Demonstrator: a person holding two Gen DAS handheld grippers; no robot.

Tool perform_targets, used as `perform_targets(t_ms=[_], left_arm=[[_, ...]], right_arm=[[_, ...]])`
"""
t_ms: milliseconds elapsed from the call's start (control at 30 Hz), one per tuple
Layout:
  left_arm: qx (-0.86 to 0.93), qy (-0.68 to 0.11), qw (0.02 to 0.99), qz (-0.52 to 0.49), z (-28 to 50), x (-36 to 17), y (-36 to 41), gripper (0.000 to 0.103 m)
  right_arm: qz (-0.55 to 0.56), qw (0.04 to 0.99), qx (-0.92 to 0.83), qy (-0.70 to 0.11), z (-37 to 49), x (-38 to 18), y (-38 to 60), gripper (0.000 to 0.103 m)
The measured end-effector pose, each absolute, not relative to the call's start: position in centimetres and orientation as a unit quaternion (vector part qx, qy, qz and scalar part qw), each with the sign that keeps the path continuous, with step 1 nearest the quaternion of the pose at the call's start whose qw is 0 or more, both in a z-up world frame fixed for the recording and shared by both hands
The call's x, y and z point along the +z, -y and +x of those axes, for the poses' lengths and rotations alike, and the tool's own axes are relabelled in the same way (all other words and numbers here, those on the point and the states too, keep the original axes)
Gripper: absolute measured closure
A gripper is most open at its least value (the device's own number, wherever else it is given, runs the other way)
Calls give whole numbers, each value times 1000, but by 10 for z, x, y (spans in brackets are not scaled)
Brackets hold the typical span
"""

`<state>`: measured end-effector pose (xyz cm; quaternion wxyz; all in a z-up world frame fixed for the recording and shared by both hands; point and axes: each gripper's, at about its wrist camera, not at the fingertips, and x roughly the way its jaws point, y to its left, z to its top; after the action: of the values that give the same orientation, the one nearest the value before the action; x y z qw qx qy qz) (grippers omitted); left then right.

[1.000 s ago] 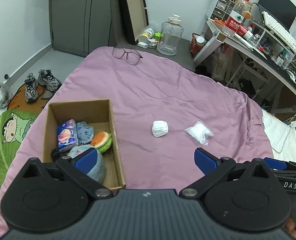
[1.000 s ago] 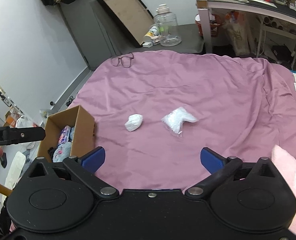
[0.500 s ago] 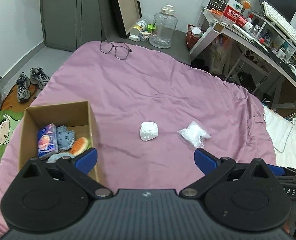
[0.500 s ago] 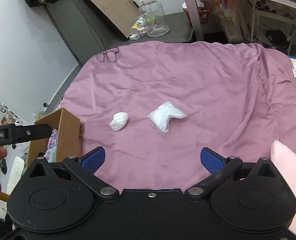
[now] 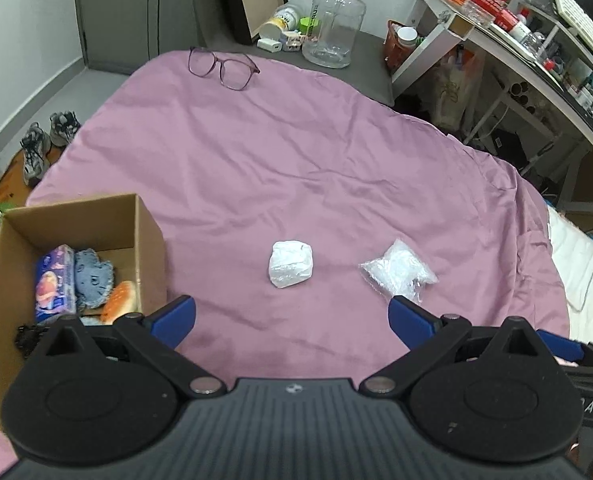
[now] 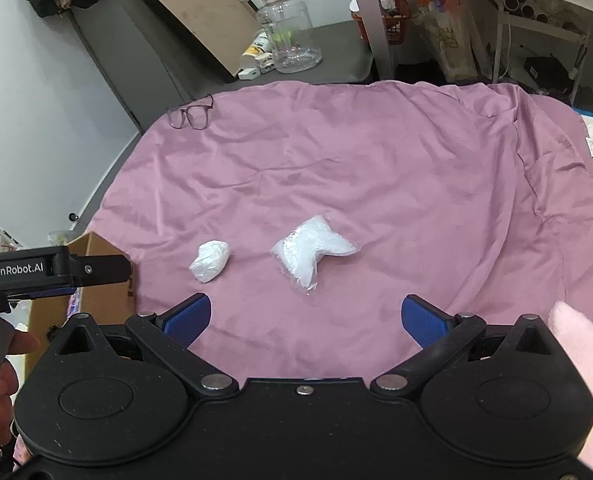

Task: Organize soft objects
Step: 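Withdraw both tools toward the white bundle and clear plastic bag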

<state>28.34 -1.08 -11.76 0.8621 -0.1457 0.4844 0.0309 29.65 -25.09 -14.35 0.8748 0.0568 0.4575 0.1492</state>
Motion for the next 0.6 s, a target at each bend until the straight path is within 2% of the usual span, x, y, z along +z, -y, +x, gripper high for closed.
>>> perform_targets(t_ms=[500,567,600], left_arm=[[-3,-477,863,-166,325,-144,16,3],[-8,-479,862,-165,331,-151,19,3],[-9,-478,863,-165,334,-154,20,3]], right_arm=[[64,870,103,-479,328,-175,248,1],[68,870,96,-478,332,-178,248,4],[70,870,94,-478,334,-179,249,10]])
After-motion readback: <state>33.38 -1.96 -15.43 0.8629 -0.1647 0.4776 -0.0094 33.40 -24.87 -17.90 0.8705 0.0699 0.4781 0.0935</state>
